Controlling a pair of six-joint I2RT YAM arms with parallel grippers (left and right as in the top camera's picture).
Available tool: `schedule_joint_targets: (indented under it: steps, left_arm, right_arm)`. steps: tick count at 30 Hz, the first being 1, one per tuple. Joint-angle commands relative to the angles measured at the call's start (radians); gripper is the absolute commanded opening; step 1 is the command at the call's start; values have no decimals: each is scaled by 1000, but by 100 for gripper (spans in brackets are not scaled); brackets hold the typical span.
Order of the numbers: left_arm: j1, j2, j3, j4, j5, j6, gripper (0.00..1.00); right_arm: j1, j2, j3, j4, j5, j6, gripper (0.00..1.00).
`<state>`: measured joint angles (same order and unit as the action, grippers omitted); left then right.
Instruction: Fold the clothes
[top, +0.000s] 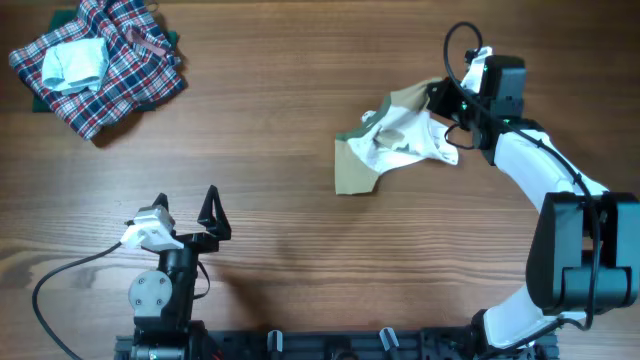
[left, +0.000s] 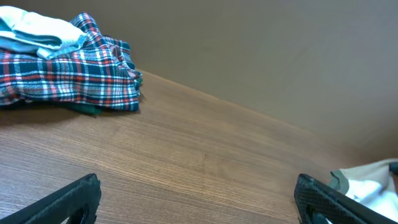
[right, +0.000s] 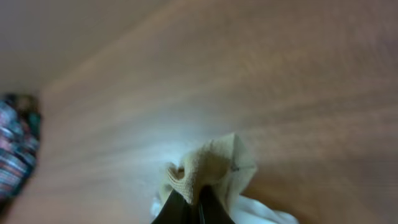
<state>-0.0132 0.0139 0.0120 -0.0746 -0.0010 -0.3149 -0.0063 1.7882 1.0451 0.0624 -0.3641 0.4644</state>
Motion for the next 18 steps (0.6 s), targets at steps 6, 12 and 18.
schedule_joint_targets:
  steps: [6, 12, 18]
  left_arm:
    - [-4, -7, -6, 0, 11, 20, 100]
    - [-4, -7, -6, 0, 11, 20, 100]
    - [-4, -7, -6, 0, 11, 20, 100]
  right_arm:
    - [3, 19, 4, 142, -45, 72, 4]
    - [3, -57, 17, 173, -76, 84, 4]
    - [3, -272, 18, 132, -120, 53, 4]
